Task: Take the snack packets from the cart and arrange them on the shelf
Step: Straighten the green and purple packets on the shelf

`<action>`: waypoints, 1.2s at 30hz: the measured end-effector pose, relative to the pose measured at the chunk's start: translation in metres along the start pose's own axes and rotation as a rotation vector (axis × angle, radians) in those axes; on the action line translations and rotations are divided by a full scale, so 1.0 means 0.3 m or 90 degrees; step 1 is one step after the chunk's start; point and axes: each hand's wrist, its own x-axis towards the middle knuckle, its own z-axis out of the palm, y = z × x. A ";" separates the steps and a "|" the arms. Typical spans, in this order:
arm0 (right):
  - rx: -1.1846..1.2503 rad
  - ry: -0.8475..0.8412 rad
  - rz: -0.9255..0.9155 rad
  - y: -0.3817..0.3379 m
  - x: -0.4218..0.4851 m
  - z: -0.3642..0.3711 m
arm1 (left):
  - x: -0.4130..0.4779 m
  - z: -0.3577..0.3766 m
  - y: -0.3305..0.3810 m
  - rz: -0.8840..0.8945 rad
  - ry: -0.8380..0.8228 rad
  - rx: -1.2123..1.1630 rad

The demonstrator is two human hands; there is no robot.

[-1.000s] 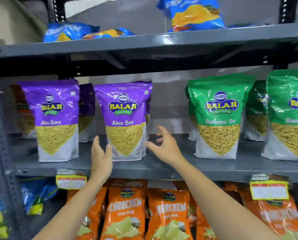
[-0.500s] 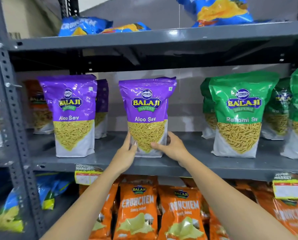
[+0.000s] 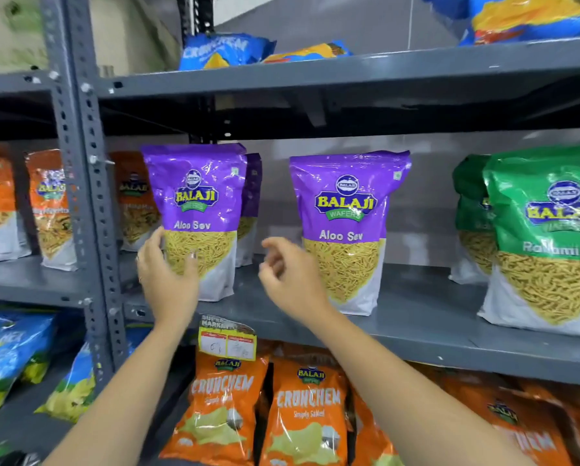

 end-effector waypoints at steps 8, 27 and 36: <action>0.147 -0.206 0.332 0.034 0.114 0.252 | 0.079 -0.037 -0.134 -0.246 -0.273 -0.015; -0.117 0.369 0.041 0.041 -0.093 -0.131 | -0.175 0.096 0.088 -0.069 -0.028 -0.177; 0.176 0.123 0.457 0.201 -0.143 -0.303 | -0.304 0.397 0.283 -0.229 -0.490 -0.225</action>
